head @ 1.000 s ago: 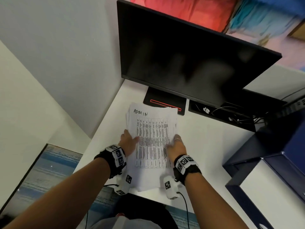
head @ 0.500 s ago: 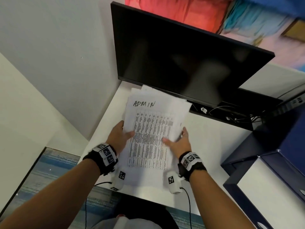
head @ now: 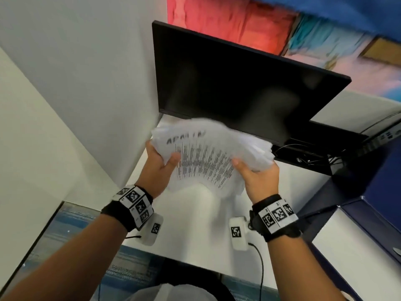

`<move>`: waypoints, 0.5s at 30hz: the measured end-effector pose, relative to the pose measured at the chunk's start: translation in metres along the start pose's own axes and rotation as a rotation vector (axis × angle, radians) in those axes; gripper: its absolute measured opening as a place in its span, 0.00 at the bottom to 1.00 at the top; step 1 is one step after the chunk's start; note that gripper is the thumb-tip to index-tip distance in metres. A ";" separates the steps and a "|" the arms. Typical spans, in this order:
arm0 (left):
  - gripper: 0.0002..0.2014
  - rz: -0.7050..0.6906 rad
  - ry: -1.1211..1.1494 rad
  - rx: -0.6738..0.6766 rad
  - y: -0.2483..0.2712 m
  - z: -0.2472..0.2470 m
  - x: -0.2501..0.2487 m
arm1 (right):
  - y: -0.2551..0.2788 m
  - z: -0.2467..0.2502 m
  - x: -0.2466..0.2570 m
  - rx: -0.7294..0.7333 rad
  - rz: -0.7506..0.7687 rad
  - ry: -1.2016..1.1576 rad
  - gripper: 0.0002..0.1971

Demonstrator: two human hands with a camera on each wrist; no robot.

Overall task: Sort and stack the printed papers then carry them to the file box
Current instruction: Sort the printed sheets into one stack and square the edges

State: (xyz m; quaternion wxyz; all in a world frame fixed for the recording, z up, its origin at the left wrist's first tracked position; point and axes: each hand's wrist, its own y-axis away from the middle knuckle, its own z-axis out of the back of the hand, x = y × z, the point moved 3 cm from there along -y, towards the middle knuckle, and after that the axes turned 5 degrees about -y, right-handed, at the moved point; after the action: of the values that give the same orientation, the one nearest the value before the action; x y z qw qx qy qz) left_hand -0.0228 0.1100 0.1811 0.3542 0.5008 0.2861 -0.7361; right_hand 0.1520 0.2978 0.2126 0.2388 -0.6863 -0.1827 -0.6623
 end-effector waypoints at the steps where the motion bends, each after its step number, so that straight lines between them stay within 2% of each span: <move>1: 0.34 -0.002 0.000 0.025 0.000 -0.002 0.001 | 0.001 0.000 0.000 -0.016 -0.011 -0.005 0.22; 3: 0.34 -0.005 0.078 0.030 -0.002 -0.006 -0.005 | 0.002 0.000 0.005 -0.046 -0.011 -0.032 0.25; 5: 0.39 -0.028 0.204 -0.024 -0.005 -0.005 -0.019 | 0.000 0.001 0.012 -0.071 0.007 -0.065 0.27; 7: 0.39 -0.129 0.254 -0.098 -0.005 0.001 -0.038 | 0.000 0.001 0.024 -0.082 0.047 -0.090 0.29; 9: 0.29 -0.238 0.229 -0.167 -0.006 0.008 -0.055 | 0.001 0.000 0.034 -0.087 0.127 -0.089 0.27; 11: 0.19 -0.305 0.173 -0.228 -0.009 0.010 -0.070 | 0.003 -0.003 0.047 -0.078 0.220 -0.105 0.21; 13: 0.09 -0.315 0.095 -0.285 -0.012 0.010 -0.078 | 0.003 -0.007 0.054 -0.054 0.289 -0.039 0.13; 15: 0.04 -0.292 0.042 -0.320 -0.015 0.009 -0.080 | 0.002 -0.010 0.058 -0.051 0.336 0.058 0.08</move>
State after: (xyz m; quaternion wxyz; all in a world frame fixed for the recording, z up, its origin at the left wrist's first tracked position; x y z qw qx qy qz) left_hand -0.0203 0.1307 0.2604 0.3129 0.4069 0.4760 -0.7141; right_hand 0.1483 0.2873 0.2706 0.3338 -0.6936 -0.0413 -0.6370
